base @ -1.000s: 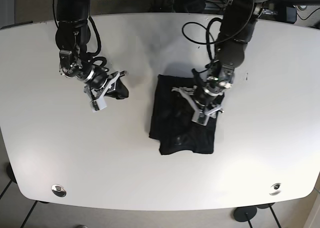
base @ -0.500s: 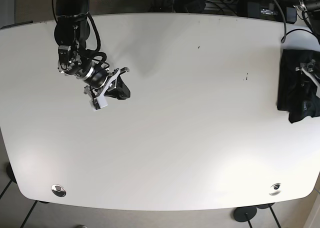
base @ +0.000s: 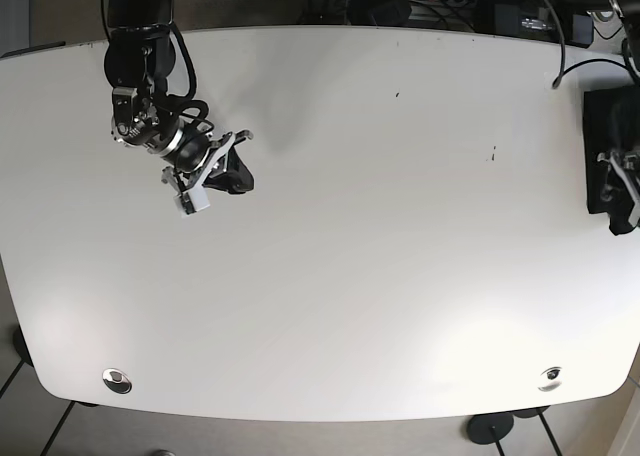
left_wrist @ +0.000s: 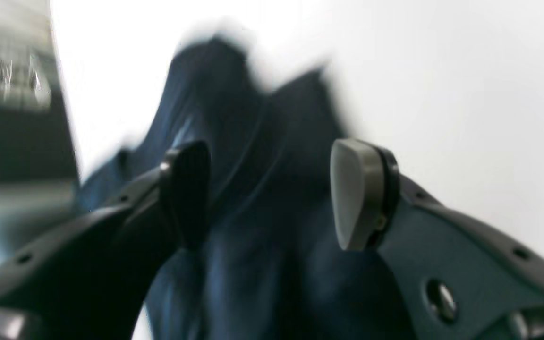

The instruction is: Fold the T-shirt properly

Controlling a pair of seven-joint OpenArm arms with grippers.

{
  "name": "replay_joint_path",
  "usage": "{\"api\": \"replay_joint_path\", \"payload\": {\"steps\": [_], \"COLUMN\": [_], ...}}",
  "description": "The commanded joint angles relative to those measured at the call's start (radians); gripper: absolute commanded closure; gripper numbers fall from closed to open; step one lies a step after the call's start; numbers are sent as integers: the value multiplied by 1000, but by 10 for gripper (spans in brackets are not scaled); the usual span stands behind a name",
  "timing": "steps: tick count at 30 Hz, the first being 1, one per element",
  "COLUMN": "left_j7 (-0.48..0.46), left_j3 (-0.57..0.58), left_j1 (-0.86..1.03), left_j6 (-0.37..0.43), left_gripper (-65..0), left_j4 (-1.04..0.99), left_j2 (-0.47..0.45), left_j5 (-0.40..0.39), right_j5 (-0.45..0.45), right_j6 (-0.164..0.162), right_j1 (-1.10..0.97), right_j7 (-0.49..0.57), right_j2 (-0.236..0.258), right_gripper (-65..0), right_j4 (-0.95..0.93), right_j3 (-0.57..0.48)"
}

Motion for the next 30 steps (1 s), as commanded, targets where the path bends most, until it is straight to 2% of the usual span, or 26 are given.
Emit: {"api": "replay_joint_path", "payload": {"steps": [1,3,5,7,9,11,14,16,18,19,22,24,27,30], "left_j7": [11,14,14,13,10,10,10,7,-52,-110,-184,-224,-302,-308], "left_j3": [-7,-1,10,59,145,206,234,239,242,242,242,240,239,237], "left_j1": [-11,-12,-15,-19,-29,-32,-11,44,86,123,199,265,402,534], "left_j6": [3,3,3,3,67,110,164,223,266,283,348,397,423,423], "left_gripper": [-372,-372,-372,-372,-372,-372,-372,-368,-324,-303,-297,-294,-294,-293], "left_j4": [106,180,289,362,422,468,487,520,527,527,537,566,628,726], "left_j2": [2,57,179,266,358,435,550,624,671,699,745,765,768,768], "left_j5": [-25,-24,-16,44,122,168,204,228,243,256,294,305,303,302], "right_j5": [13,0,-100,-143,-182,-200,-235,-295,-335,-363,-412,-415,-413,-413], "right_j6": [4,3,-39,-48,-48,-48,-50,-51,-51,-51,-43,-42,-42,-40], "right_j1": [19,23,23,17,3,-24,-61,-115,-150,-173,-205,-241,-316,-397], "right_j7": [25,28,36,80,128,173,258,347,429,473,544,587,621,621], "right_j2": [12,18,29,26,22,21,21,21,13,-21,-57,-62,-83,-106], "right_gripper": [-57,-57,-57,-57,-57,-57,-57,-57,-59,-59,-59,-59,-59,-59], "right_j4": [23,21,23,23,23,23,23,23,18,18,20,21,81,166], "right_j3": [7,9,11,46,104,158,192,193,227,248,294,296,293,294]}}
